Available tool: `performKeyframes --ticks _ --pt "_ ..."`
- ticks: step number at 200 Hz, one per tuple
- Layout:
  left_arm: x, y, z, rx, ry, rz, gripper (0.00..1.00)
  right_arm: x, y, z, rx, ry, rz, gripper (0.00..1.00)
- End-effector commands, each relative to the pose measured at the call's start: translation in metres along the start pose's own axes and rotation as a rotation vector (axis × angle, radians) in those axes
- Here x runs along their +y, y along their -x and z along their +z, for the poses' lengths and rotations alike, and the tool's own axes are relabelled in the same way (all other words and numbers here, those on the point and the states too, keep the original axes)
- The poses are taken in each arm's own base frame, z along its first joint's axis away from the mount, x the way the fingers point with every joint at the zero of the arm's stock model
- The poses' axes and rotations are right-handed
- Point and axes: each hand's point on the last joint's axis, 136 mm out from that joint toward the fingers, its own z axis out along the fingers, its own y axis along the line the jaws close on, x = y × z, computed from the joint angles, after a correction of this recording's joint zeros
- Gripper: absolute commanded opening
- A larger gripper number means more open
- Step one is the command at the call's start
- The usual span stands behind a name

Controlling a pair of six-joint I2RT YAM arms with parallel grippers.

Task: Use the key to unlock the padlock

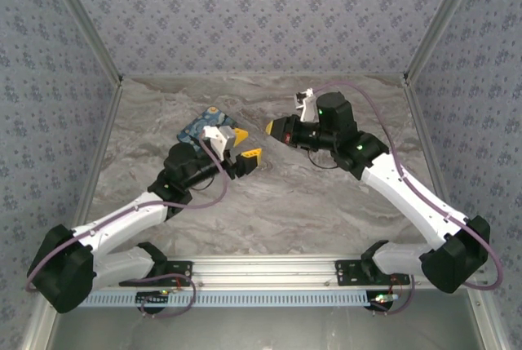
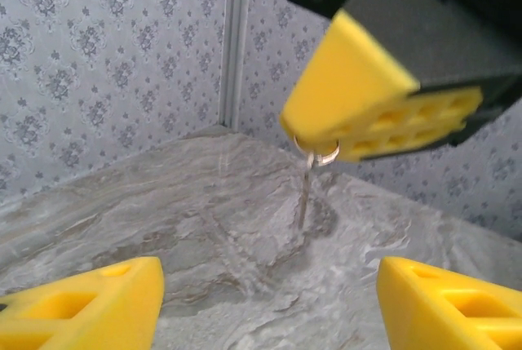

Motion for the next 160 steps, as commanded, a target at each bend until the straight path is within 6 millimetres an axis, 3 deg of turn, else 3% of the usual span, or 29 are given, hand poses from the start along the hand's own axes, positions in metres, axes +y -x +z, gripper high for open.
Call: performKeyframes --ticks 1,30,73,116,160 --pt "-0.005 0.017 0.005 -0.054 -0.027 -0.194 0.68 0.006 0.001 -0.004 -0.016 0.037 0.021 0.0" --pt "0.0 0.016 0.01 -0.043 -0.018 -0.465 0.66 0.008 0.001 -0.005 -0.021 0.052 0.038 0.0" --pt "0.027 0.016 0.003 -0.104 0.027 -0.934 0.62 0.009 0.001 -0.007 -0.042 0.076 0.053 0.0" --pt "0.048 -0.034 -0.002 -0.066 0.186 -1.473 0.6 0.007 -0.006 -0.003 -0.036 0.089 0.02 0.0" --pt "0.045 -0.06 -0.006 -0.036 0.268 -1.741 0.59 0.003 -0.015 0.013 -0.01 0.093 -0.005 0.0"
